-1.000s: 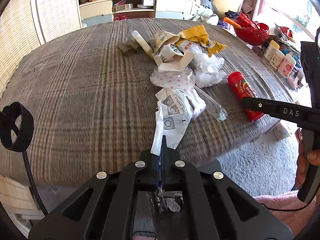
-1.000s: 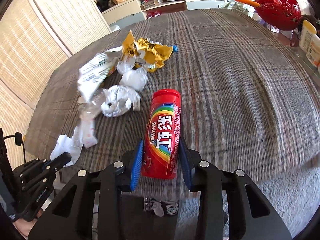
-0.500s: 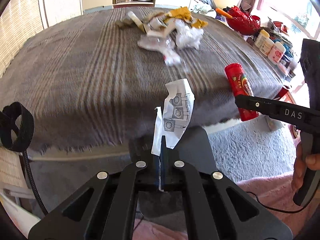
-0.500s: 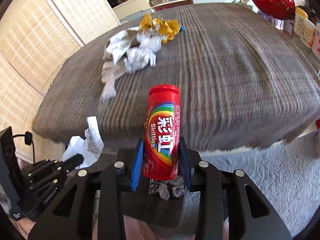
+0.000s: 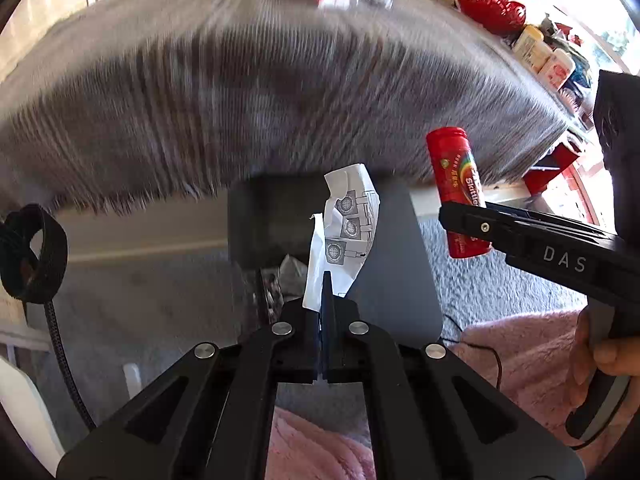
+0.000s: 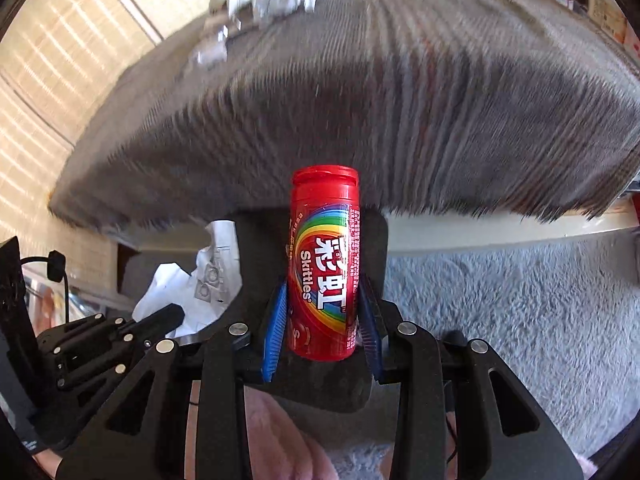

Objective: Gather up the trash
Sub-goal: 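Carry the Skittles tube and paper to the bin and release both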

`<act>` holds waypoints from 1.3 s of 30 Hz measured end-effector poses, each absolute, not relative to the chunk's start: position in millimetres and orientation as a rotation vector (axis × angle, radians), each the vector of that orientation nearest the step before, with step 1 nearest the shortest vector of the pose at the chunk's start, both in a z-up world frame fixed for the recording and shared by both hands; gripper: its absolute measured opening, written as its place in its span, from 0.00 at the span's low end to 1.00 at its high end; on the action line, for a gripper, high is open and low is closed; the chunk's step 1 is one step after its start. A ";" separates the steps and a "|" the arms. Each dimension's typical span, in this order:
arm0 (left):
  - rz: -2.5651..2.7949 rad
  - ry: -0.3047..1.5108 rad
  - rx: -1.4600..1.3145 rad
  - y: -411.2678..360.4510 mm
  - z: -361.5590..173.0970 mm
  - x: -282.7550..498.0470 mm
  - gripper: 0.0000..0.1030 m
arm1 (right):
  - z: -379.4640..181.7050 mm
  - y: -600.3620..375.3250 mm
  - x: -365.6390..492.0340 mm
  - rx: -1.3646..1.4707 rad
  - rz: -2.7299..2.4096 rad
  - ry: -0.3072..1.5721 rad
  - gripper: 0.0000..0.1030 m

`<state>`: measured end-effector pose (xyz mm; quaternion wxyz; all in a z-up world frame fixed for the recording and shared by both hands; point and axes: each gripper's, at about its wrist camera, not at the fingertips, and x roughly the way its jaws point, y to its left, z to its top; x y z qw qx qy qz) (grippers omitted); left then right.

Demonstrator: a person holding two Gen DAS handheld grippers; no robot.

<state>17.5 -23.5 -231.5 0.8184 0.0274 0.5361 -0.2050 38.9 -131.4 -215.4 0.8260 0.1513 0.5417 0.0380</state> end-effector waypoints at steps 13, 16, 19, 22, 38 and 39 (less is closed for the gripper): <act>-0.437 1.185 0.029 -24.5 -261.7 13.3 0.00 | -233.2 -121.9 37.0 0.358 0.098 1.207 0.35; -0.440 1.195 0.013 -24.5 -262.9 15.5 0.03 | -233.1 -120.7 38.4 0.353 0.102 1.204 0.36; -0.442 1.191 0.014 -24.7 -261.8 15.5 0.20 | -232.5 -121.5 38.2 0.356 0.096 1.200 0.36; -0.439 1.178 0.025 -22.2 -257.2 14.3 0.34 | -230.7 -122.2 38.6 0.361 0.082 1.198 0.47; -0.394 1.133 0.034 -1.7 -228.8 19.5 0.79 | -204.8 -143.4 38.5 0.418 0.010 1.116 0.95; -0.394 1.128 0.032 -0.6 -226.4 21.4 0.79 | -202.1 -144.8 38.7 0.420 0.008 1.111 0.95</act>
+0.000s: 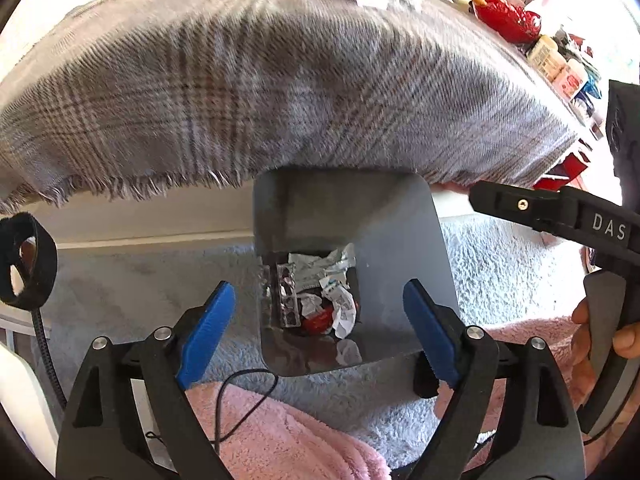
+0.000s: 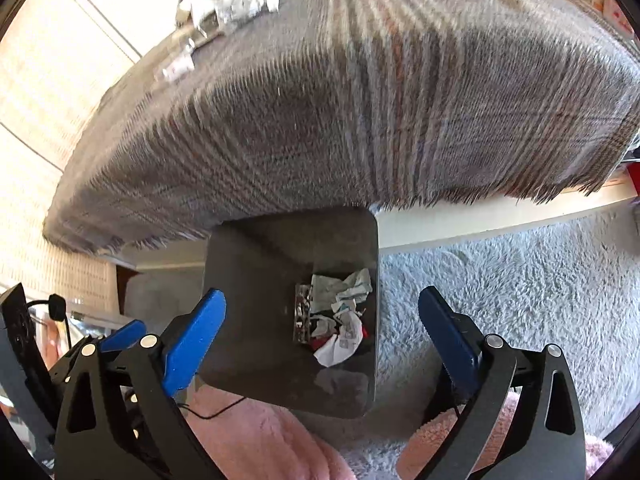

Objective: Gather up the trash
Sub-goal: 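Carry the Skittles tube and paper to the bin and release both, then grasp the pink-dotted plastic bag with the left gripper while the right grasps crumpled foil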

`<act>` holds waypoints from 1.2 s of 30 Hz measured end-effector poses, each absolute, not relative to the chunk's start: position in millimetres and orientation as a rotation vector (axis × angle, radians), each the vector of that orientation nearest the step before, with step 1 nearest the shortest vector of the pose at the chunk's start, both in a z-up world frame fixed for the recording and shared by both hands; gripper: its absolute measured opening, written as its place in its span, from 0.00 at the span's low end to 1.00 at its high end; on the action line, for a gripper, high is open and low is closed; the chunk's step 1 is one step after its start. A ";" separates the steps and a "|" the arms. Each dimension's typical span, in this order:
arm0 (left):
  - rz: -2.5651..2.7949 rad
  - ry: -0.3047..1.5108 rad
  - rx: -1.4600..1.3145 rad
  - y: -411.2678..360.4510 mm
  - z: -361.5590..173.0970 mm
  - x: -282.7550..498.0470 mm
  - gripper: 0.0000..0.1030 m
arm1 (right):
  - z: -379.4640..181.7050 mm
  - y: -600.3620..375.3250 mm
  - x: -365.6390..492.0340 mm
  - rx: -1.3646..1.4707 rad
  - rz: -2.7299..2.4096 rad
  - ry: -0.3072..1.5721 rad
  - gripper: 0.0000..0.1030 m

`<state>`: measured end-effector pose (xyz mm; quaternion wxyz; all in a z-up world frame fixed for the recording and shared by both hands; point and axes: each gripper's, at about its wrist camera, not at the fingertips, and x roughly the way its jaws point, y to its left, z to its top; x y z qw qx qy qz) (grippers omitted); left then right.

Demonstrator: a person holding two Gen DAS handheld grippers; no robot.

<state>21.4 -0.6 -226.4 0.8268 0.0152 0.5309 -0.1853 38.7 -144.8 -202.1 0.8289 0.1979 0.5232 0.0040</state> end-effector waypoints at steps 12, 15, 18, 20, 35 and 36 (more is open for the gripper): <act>-0.399 1.034 0.054 -13.9 -176.7 54.1 0.79 | -132.3 -174.1 73.6 0.420 -0.017 0.990 0.97; -0.406 1.001 0.059 -21.2 -161.4 67.3 0.79 | -115.2 -183.7 91.1 0.404 -0.038 0.959 0.97; -0.419 0.964 0.072 -33.4 -144.3 82.8 0.79 | -103.1 -188.3 105.0 0.391 -0.042 0.935 0.97; -0.420 0.951 0.073 -39.3 -138.4 91.3 0.79 | -95.0 -190.3 117.2 0.389 -0.040 0.916 0.97; -0.430 0.933 0.093 -77.2 -130.4 157.6 0.50 | -104.4 -182.3 188.1 0.485 0.097 0.940 0.54; -0.431 0.938 0.093 -78.1 -132.7 160.9 0.49 | -106.1 -179.7 190.2 0.481 0.102 0.944 0.54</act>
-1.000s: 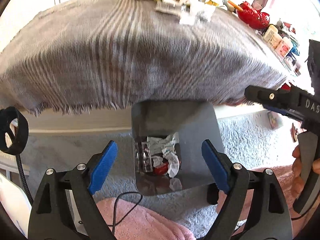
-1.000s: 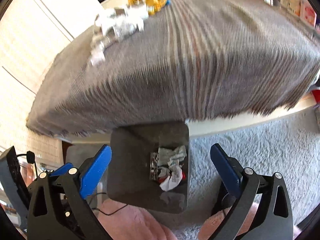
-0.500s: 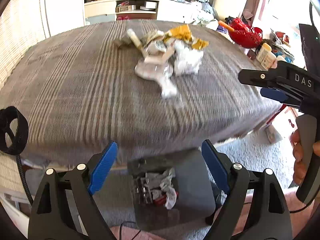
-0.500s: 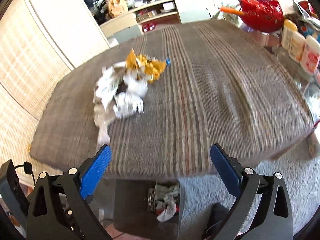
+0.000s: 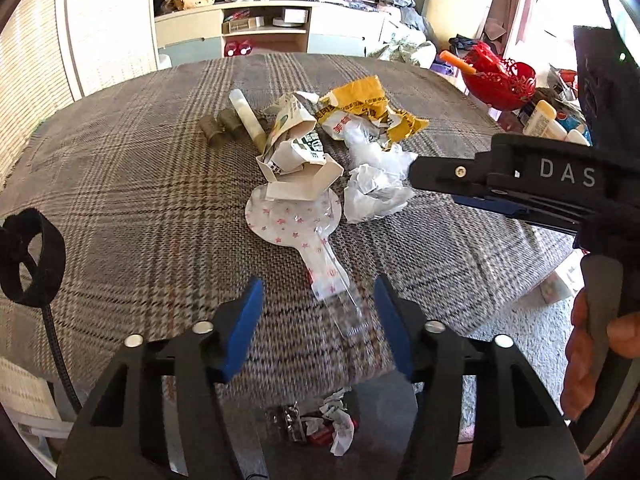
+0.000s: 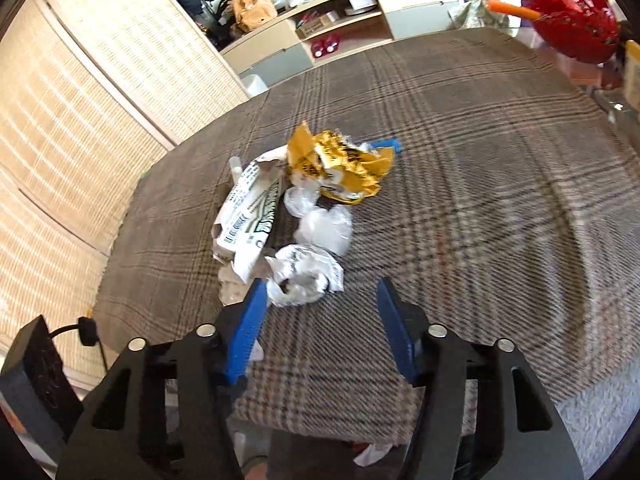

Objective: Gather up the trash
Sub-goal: 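Grasp the pink-dotted plastic bag with the left gripper while the right grasps crumpled foil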

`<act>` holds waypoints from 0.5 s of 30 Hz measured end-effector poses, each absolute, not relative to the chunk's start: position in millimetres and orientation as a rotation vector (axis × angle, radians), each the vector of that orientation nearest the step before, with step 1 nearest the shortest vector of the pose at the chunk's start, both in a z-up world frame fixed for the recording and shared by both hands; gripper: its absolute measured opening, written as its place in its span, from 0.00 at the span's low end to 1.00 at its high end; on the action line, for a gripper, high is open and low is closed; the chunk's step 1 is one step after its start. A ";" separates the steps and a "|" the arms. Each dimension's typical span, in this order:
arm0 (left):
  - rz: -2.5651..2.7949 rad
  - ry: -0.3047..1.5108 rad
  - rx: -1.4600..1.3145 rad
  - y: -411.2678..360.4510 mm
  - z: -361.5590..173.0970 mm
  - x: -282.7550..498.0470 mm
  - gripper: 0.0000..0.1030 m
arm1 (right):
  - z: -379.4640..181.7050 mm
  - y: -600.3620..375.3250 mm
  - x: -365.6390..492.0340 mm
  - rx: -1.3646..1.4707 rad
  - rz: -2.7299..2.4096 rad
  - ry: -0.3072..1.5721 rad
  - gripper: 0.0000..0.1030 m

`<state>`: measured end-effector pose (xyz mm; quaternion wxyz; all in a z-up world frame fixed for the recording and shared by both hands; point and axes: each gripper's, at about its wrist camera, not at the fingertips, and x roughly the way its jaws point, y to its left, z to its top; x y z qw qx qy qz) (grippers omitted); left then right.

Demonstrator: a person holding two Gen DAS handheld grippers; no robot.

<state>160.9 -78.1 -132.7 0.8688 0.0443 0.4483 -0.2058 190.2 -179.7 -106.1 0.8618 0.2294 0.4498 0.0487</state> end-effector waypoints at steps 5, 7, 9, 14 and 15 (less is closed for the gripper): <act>-0.431 0.957 0.086 -82.1 -142.8 172.4 0.43 | -114.8 -173.0 202.5 0.474 0.114 0.963 0.54; -0.429 0.961 0.088 -83.2 -146.9 176.6 0.40 | -118.9 -171.5 206.1 0.472 0.114 0.973 0.54; -0.428 0.950 0.092 -82.2 -148.1 177.3 0.38 | -124.5 -170.2 210.2 0.467 0.113 0.987 0.52; -0.432 0.934 0.111 -83.0 -149.9 180.2 0.24 | -136.2 -163.0 216.1 0.430 0.111 1.020 0.37; -0.430 0.930 0.120 -82.6 -150.2 180.5 0.22 | -135.9 -161.5 216.3 0.416 0.107 1.018 0.32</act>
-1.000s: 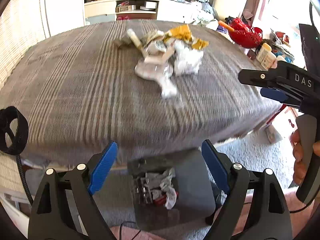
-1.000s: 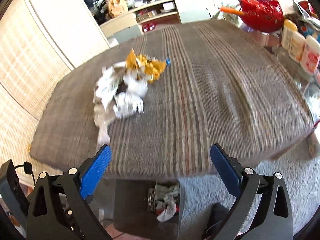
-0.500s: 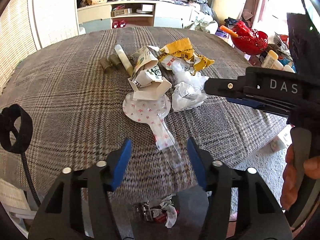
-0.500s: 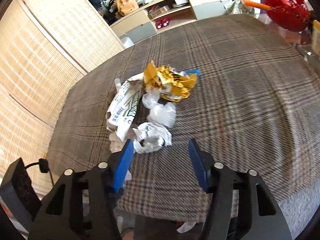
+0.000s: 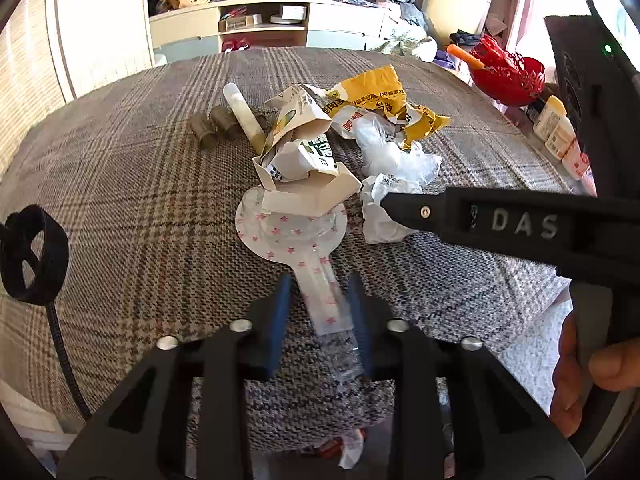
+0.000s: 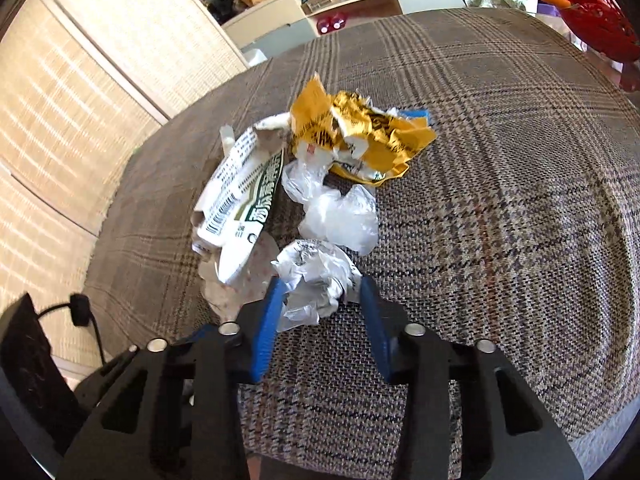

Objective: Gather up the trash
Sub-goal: 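Grasp the pink-dotted plastic bag with the left gripper while the right grasps crumpled foil, then carry the pink-dotted bag and foil over the bin and open both grippers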

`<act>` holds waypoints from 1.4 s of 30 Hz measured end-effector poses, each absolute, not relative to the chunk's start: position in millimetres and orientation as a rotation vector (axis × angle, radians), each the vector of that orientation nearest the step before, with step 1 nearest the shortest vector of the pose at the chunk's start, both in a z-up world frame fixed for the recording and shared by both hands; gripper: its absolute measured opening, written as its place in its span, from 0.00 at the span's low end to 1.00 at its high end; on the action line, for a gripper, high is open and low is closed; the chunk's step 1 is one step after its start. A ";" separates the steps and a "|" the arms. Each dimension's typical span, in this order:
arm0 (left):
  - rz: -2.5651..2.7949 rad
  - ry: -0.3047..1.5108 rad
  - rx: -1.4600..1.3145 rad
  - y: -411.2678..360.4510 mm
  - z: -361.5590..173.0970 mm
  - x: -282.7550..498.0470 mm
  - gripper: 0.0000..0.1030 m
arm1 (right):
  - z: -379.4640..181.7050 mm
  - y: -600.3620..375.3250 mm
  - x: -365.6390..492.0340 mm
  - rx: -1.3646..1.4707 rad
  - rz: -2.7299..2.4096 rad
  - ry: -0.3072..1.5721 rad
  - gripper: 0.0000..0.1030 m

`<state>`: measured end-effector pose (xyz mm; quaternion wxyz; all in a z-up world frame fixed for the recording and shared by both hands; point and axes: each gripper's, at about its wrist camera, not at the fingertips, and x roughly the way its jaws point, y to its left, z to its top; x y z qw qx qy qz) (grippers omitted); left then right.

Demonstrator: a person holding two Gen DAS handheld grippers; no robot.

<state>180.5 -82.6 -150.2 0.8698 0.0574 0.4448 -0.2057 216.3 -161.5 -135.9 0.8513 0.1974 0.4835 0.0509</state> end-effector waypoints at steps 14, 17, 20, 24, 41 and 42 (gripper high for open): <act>-0.427 0.937 0.157 -63.0 -150.2 144.1 0.13 | -131.1 -153.8 171.1 0.279 0.055 1.011 0.12; -0.419 0.939 0.161 -57.0 -150.0 131.2 0.12 | -130.1 -154.0 158.7 0.247 0.048 1.013 0.12; -0.418 0.940 0.164 -52.1 -149.6 119.5 0.12 | -133.7 -153.2 141.5 0.247 0.049 1.012 0.12; -0.413 0.947 0.162 -45.9 -151.6 105.1 0.11 | -133.5 -148.9 122.3 0.255 0.061 1.005 0.11; -0.412 0.958 0.139 -25.1 -163.9 27.4 0.11 | -168.8 -128.3 57.5 0.267 0.066 1.058 0.11; -0.409 0.970 0.140 -24.6 -168.3 24.1 0.11 | -171.6 -125.7 55.7 0.268 0.062 1.062 0.11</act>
